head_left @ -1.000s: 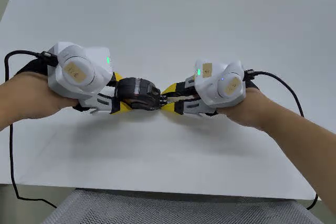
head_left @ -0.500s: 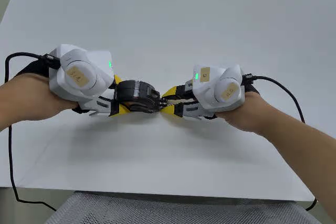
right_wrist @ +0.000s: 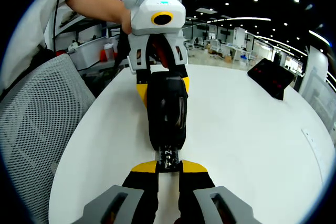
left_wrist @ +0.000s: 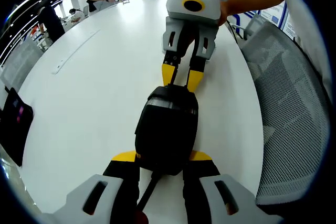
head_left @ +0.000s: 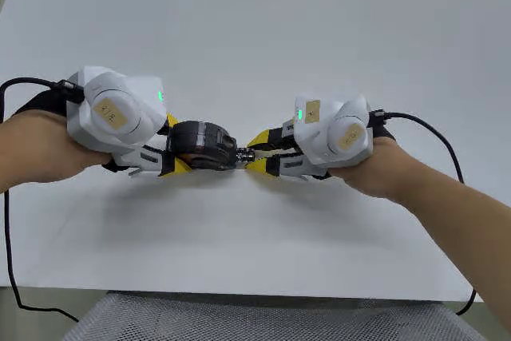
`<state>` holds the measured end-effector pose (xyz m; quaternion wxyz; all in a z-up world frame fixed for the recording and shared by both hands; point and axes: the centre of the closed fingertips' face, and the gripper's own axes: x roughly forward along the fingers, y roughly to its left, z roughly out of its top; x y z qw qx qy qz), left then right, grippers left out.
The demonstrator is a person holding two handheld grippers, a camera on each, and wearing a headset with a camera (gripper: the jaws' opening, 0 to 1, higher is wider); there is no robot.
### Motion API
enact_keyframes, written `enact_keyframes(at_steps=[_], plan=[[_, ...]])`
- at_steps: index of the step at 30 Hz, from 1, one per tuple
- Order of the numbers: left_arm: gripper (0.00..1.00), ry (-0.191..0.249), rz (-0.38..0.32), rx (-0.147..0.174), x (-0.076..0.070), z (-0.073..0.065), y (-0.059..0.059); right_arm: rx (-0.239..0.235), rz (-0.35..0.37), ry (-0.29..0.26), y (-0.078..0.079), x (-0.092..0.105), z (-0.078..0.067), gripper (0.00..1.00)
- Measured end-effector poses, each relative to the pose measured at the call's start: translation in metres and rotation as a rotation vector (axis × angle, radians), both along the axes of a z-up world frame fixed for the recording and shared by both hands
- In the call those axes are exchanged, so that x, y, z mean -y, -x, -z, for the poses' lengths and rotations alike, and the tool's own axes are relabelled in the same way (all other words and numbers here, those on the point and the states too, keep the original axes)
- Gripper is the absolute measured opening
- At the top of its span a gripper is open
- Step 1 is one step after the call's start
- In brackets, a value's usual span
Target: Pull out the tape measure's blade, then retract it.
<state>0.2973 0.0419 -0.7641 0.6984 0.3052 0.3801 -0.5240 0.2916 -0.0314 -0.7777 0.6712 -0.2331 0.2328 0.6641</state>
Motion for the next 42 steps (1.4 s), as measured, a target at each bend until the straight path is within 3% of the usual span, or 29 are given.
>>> enact_keyframes(at_steps=[42], plan=[[0.26, 0.000, -0.006, 0.007, 0.001, -0.001, 0.000, -0.003, 0.075, 0.064, 0.000, 0.069, 0.000, 0.10]])
